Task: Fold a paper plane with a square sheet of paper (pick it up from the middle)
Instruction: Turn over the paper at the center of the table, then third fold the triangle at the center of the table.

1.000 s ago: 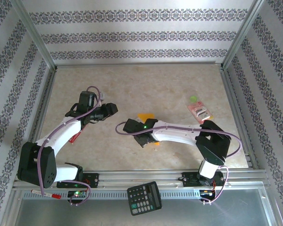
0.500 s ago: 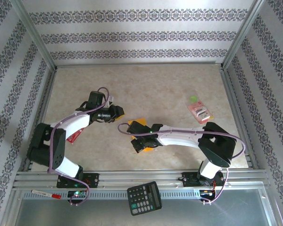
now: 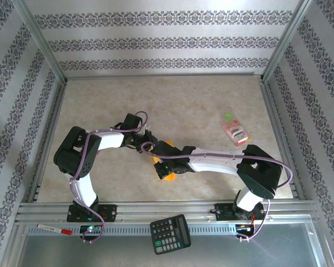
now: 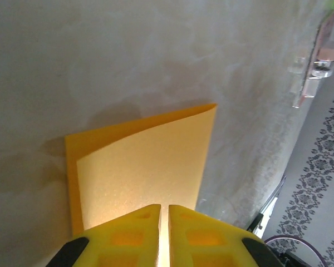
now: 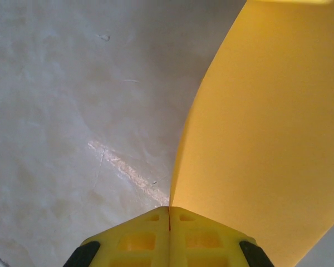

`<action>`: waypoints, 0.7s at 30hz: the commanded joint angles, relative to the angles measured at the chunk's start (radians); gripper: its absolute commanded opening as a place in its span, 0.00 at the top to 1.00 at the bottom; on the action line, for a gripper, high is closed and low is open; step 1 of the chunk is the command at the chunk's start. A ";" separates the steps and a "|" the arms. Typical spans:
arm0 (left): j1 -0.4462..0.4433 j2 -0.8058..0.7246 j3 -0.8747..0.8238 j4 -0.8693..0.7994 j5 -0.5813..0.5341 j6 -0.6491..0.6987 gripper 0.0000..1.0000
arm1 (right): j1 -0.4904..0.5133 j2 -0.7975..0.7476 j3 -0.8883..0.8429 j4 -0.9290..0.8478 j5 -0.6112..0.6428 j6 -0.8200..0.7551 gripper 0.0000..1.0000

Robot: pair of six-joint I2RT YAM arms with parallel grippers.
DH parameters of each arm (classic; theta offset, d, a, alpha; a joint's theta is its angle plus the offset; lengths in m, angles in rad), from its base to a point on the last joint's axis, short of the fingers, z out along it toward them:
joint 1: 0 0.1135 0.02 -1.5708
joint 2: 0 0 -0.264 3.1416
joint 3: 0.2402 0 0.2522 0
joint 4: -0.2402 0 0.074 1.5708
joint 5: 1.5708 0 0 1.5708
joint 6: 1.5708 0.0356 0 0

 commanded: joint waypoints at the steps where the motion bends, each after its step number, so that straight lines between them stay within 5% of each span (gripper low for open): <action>1: -0.002 0.028 0.032 -0.017 -0.001 0.051 0.89 | -0.016 -0.027 -0.028 0.027 -0.032 0.011 0.96; 21: -0.002 0.083 0.041 -0.037 -0.016 0.093 0.91 | -0.052 -0.098 -0.133 0.124 -0.097 0.026 0.82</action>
